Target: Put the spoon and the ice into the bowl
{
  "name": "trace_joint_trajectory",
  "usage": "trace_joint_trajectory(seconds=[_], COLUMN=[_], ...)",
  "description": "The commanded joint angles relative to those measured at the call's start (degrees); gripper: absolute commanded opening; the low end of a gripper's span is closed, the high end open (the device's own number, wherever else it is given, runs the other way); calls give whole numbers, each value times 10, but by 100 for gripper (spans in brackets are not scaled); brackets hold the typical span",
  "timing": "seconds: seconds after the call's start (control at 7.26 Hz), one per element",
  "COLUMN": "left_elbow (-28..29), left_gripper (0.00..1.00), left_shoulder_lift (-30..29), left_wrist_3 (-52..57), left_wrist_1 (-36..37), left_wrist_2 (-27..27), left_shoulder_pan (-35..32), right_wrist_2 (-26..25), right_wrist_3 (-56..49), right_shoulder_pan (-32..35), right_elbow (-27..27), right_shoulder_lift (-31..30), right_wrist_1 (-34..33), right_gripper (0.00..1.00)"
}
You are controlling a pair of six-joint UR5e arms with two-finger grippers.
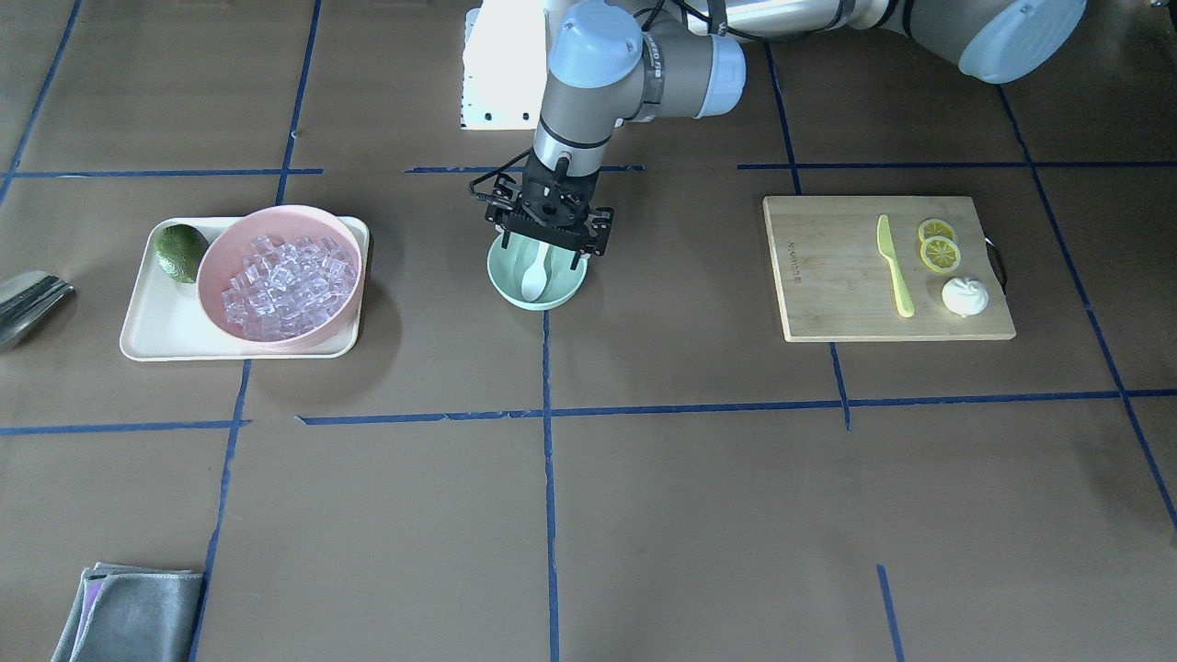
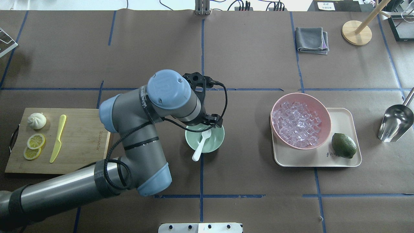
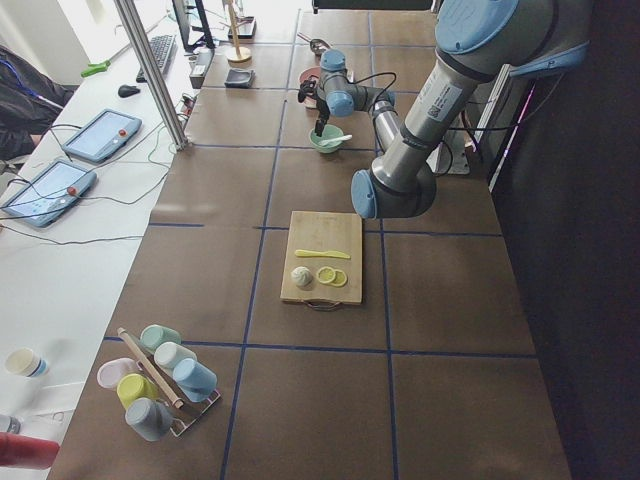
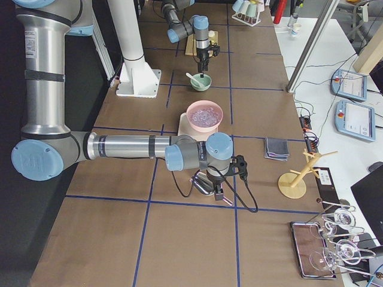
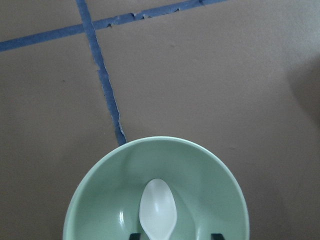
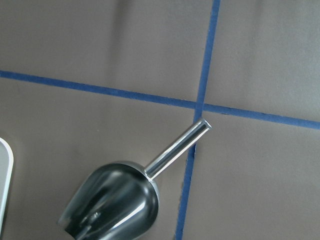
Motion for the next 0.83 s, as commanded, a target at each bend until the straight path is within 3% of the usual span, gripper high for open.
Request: trace_joint_trajectory(seconds=[0.0,0.69], left_elbow=[-144,-144], left_gripper=[100,100], left_shoulder_lift=[210,211], left_wrist_3=[167,171], left_wrist_1=[33,34], left_wrist_2=[-196,-197], left_shoulder_pan=[-206,-207], right_wrist_2=[-87,-88], right_wrist_3=[305,309], right_shoulder_pan=[-199,-201], right_elbow=[185,172], right_shoulder_lift=[13,16], right_wrist_1=[0,0], right_gripper=[100,100])
